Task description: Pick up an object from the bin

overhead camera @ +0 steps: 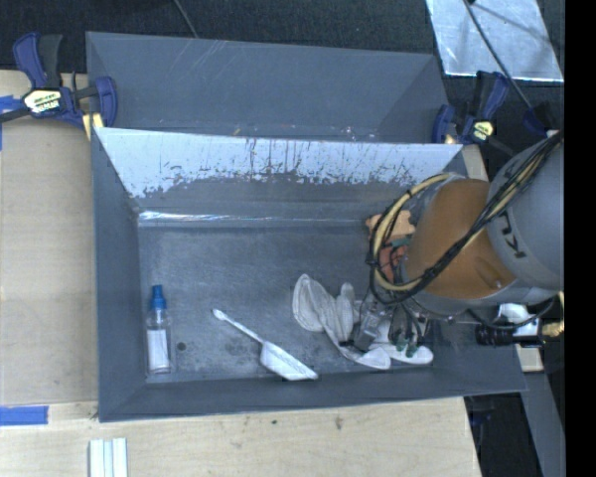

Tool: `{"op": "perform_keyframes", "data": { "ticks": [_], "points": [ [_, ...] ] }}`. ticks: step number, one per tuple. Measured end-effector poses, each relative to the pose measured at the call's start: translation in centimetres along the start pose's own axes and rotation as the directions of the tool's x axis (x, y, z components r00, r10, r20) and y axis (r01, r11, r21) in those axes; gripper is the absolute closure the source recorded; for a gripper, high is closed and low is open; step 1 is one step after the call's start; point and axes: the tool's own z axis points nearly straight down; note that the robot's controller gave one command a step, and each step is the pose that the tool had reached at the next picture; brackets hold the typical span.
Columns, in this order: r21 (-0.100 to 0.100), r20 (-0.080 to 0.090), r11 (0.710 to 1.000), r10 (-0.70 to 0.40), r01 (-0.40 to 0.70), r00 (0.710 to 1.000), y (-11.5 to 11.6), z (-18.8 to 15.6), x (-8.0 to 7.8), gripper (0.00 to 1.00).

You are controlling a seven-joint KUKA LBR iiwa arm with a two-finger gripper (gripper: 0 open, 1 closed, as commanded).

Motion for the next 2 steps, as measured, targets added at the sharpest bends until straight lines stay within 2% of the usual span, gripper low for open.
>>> {"op": "perform_keyframes", "data": {
  "ticks": [2],
  "points": [
    [0.000, -0.001, 1.000, 0.000, 0.000, 1.000, -0.03, -0.38, 0.06, 1.00]
  ]
}}
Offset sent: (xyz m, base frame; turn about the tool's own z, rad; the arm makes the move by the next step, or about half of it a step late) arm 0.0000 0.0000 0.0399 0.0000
